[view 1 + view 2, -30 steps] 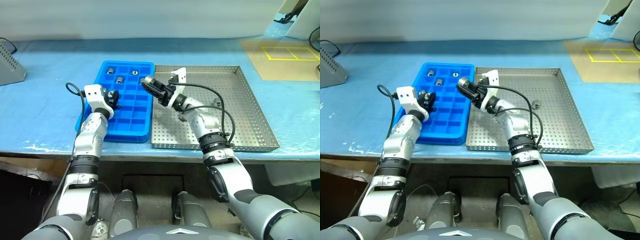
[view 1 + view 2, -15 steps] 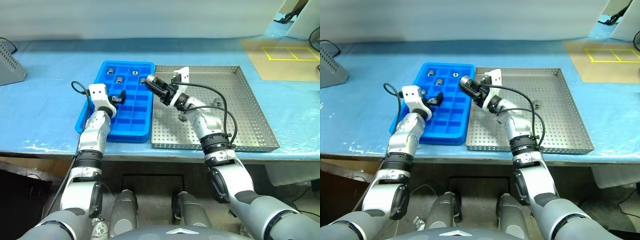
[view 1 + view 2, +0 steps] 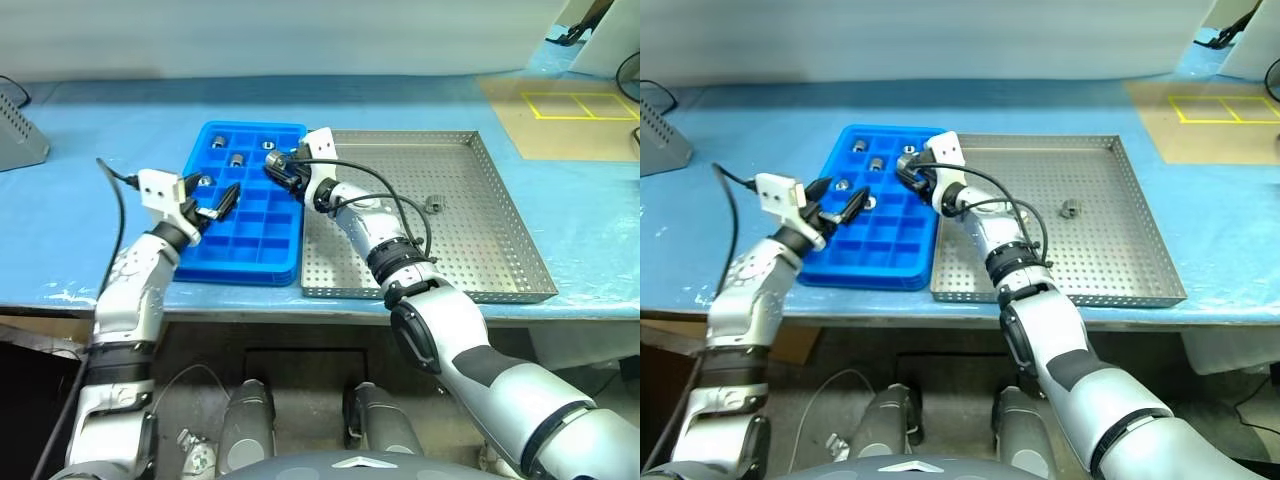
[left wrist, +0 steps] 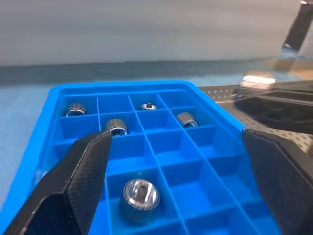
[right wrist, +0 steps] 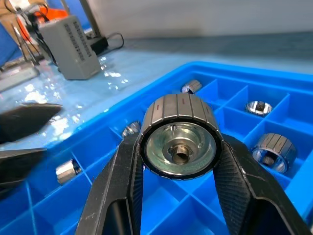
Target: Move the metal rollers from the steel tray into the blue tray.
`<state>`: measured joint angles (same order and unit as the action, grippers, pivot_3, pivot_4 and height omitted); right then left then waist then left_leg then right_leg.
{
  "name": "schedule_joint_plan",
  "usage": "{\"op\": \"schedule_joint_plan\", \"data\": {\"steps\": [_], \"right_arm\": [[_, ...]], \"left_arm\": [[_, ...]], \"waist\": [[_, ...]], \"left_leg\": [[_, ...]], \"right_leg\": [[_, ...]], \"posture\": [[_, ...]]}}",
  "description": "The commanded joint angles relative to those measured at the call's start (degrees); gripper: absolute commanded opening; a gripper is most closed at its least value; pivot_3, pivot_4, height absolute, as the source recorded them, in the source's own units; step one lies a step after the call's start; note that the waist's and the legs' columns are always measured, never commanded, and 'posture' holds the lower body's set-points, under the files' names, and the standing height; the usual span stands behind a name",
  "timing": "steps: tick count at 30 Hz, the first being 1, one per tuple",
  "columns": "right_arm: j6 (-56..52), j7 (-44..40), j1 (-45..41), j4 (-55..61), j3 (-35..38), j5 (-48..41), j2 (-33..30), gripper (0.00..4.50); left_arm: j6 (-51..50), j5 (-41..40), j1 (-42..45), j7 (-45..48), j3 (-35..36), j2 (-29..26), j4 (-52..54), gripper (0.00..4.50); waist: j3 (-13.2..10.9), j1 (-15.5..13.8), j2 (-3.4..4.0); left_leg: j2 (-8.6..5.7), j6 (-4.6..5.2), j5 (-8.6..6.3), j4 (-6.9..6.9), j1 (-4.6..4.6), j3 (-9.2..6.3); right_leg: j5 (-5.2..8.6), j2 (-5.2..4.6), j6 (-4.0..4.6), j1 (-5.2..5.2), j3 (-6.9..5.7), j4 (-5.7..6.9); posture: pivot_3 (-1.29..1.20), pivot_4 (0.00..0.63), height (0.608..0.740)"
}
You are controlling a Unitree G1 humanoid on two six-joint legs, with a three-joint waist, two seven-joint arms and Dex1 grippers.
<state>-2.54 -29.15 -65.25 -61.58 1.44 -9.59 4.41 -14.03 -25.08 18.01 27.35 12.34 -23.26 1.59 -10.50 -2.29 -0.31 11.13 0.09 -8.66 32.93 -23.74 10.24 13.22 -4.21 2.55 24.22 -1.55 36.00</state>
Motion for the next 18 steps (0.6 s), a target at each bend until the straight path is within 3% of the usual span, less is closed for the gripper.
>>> {"op": "schedule_joint_plan", "data": {"steps": [1, 18], "right_arm": [[2.87, 4.05, -5.28, -4.36, 0.06, 2.48, 0.78, 1.61], [-0.03, 12.83, -12.79, -14.28, 1.34, 8.7, 2.48, 1.61]], "left_arm": [[-0.99, -2.85, -2.86, 1.65, 2.72, -1.79, 7.15, 4.48], [-3.15, -4.09, -14.58, -4.62, 4.4, 1.0, 22.04, 4.48]], "waist": [[-0.01, -0.29, 0.01], [-0.01, -2.36, 0.03]], "left_leg": [[0.0, -0.01, 0.0, -0.01, 0.0, 0.0], [0.05, -0.11, 0.04, -0.29, 0.04, -0.04]], "right_leg": [[0.0, 0.0, 0.0, 0.0, 0.0, 0.0], [0.0, 0.01, -0.01, 0.06, -0.04, -0.03]], "posture": [[0.05, 0.15, 0.74], [0.25, 0.15, 0.74]]}}
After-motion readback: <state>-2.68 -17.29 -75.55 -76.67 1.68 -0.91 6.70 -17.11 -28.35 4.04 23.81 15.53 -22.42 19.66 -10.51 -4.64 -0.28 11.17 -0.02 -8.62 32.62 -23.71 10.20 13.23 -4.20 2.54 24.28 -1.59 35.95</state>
